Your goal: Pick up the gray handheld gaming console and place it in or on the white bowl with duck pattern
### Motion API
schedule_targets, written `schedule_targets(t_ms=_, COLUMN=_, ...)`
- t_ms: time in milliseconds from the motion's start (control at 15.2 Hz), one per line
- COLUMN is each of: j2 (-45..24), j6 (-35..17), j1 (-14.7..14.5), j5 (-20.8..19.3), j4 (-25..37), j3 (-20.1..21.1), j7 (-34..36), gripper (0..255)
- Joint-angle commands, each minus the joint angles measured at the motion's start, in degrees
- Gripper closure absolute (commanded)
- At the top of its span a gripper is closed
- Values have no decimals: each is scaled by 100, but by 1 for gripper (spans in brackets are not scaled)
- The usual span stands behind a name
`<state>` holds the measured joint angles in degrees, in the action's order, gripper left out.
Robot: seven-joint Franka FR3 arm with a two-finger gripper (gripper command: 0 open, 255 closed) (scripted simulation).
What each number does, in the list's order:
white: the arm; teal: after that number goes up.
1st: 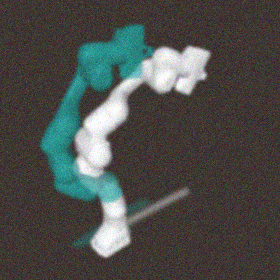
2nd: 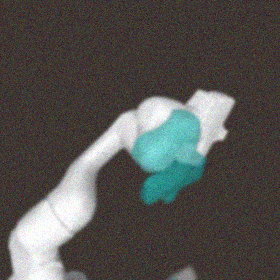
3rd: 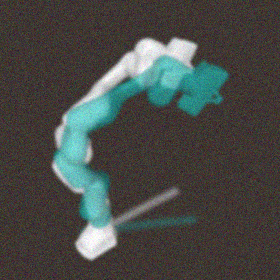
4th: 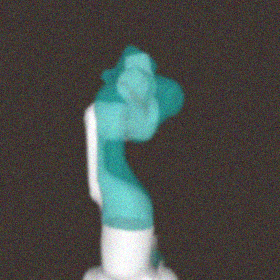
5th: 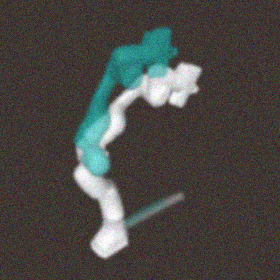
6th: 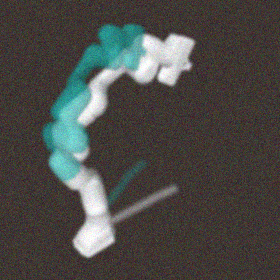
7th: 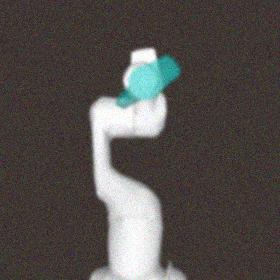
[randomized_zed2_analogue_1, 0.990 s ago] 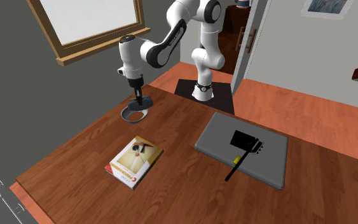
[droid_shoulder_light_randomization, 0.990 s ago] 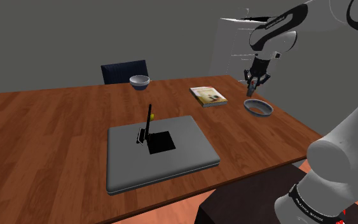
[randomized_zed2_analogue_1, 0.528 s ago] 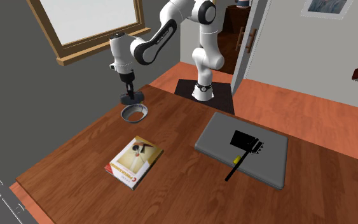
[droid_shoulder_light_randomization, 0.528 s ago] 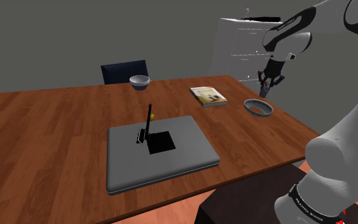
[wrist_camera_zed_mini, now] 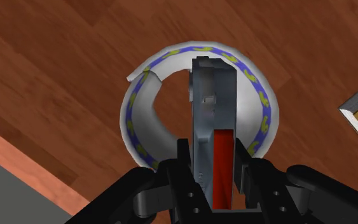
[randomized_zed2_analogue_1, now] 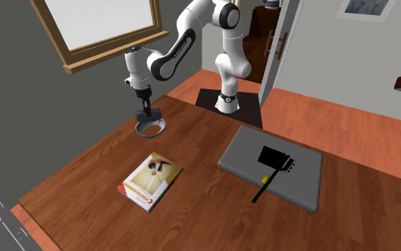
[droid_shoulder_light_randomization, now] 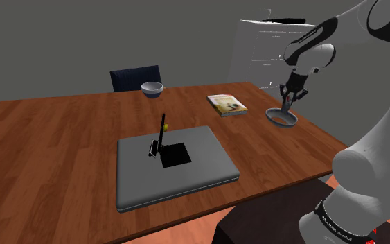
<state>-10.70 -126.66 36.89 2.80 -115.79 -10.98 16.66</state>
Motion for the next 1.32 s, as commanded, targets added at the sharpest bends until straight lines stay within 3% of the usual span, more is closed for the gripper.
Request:
schedule_targets(t_ms=0, j2=-81, j6=-121, j1=5, j5=23, j4=-37, j3=5, j7=-16, gripper=255)
schedule_targets(t_ms=396, j2=-337, j6=-524, j1=22, j5=98, j4=-190, j3=26, j7=-68, gripper=255)
schedule_targets(t_ms=924, j2=-337, j6=-524, j1=22, j5=97, j4=-190, j3=26, j7=-68, gripper=255)
schedule_targets(t_ms=990, j2=-336, j6=-524, j1=22, j5=97, j4=-190, j3=26, j7=-68, gripper=0)
schedule_targets(t_ms=1254, j2=-336, j6=-524, j1=22, j5=97, j4=-190, j3=26, j7=-68, gripper=0)
